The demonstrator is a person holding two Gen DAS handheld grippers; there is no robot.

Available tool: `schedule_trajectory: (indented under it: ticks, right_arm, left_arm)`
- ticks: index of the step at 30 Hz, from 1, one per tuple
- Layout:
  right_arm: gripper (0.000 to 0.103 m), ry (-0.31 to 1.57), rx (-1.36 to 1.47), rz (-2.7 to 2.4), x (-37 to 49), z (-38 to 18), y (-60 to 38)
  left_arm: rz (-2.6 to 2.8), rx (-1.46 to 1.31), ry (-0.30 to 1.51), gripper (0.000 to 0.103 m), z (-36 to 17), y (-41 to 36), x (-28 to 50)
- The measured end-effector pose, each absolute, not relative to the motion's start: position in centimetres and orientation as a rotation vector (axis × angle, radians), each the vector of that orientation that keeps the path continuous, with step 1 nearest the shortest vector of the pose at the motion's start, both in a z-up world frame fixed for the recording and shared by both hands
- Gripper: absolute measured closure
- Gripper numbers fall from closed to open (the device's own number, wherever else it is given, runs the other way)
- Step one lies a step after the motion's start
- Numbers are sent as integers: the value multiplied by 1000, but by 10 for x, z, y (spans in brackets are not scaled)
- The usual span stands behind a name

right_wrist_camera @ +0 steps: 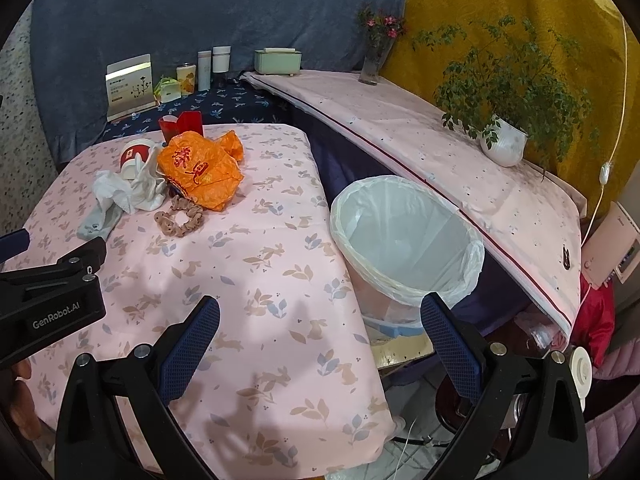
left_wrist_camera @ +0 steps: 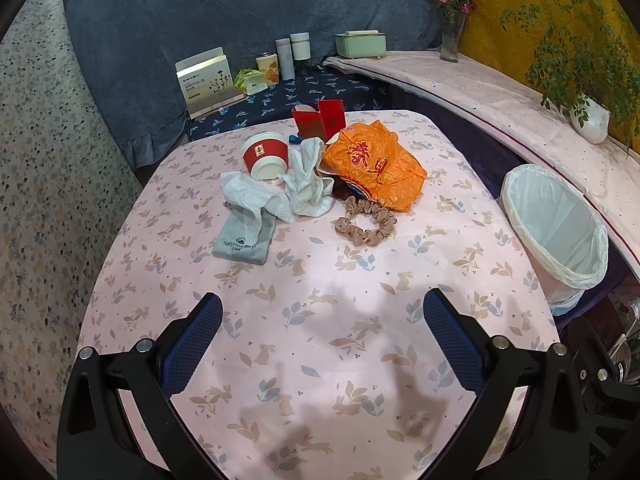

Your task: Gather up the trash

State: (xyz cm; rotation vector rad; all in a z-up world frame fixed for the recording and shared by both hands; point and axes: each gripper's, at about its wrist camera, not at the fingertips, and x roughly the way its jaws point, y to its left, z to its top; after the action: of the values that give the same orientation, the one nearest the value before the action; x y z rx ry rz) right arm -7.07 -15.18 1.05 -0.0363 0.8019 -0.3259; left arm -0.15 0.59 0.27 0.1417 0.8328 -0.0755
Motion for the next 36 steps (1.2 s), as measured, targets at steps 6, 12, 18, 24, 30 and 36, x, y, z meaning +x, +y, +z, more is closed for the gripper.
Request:
schedule_trajectory:
  ticks: [6, 12, 18, 24, 30, 36]
  right_arm:
    - [7, 799, -20, -319, -71, 10, -153]
    - [7, 797, -18, -321, -71, 10, -153]
    - [7, 795, -2, -315, -70, 10, -156]
    - [7, 789, -2, -316, -69, 10, -158]
    - [7, 789, -8, -313, -67, 9, -156]
    - [7, 787, -5, -310, -68, 9, -157]
  left_arm:
    - [-80, 138, 835, 7, 3, 5, -1]
    - [-79, 141, 831, 7, 4, 5, -2]
    - [-74, 141, 828, 7, 3, 5, -3]
    - [-74, 143, 827, 7, 3, 5, -2]
    - [-74, 143, 828, 7, 2, 5, -2]
    - [-70, 143, 825, 7, 1, 6, -1]
